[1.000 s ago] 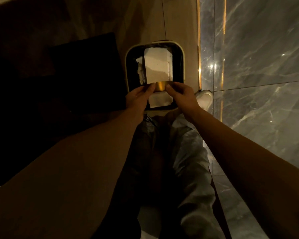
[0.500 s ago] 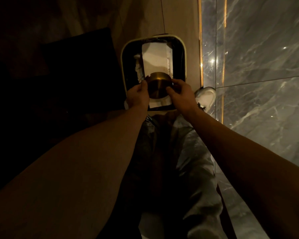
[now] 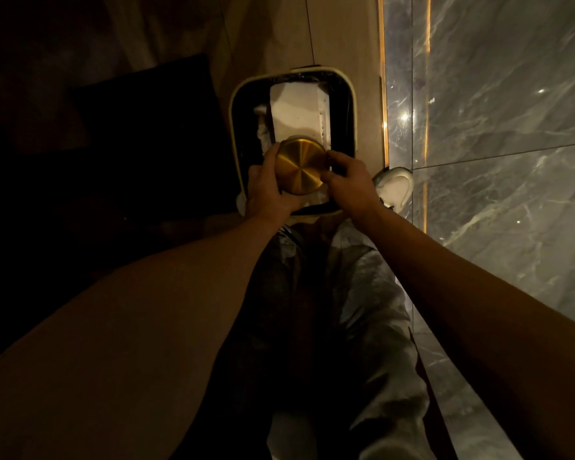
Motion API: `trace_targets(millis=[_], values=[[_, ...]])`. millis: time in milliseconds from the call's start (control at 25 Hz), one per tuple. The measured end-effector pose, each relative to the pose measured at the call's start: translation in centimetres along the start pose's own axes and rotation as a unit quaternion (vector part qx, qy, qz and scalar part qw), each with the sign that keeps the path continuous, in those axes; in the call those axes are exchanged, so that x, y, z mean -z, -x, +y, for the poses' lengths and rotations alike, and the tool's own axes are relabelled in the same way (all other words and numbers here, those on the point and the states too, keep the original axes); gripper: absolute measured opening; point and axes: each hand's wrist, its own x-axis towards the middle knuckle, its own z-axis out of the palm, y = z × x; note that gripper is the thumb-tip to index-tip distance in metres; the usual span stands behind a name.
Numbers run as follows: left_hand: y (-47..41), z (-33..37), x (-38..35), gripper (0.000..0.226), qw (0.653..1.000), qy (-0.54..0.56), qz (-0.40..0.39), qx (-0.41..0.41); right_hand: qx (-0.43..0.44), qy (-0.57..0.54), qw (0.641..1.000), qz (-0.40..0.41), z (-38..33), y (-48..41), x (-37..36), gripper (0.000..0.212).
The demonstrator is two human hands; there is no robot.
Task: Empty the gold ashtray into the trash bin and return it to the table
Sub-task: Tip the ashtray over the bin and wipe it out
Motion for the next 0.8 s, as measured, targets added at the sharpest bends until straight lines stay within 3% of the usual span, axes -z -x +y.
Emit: trace_targets(millis=[200, 360, 800], values=[[0.2, 1.3, 0.7, 0.115, 0.992, -0.094, 0.021, -0.084, -0.008, -0.01, 1.0, -0.008, -0.6, -0.1, 0.8, 0.034], [0.0, 1.5, 0.7, 0.116, 0.98, -0.177, 0.018, -0.093, -0.02, -0.009, 1.0, -0.021, -1.1, -0.5, 1.0, 0.023], [-0.1, 1.8, 0.9, 0.117, 0.97, -0.199, -0.004, -0.139, 0.044, 0.065, 0.997, -0.025, -1.4, 0.5, 2.0, 0.026]])
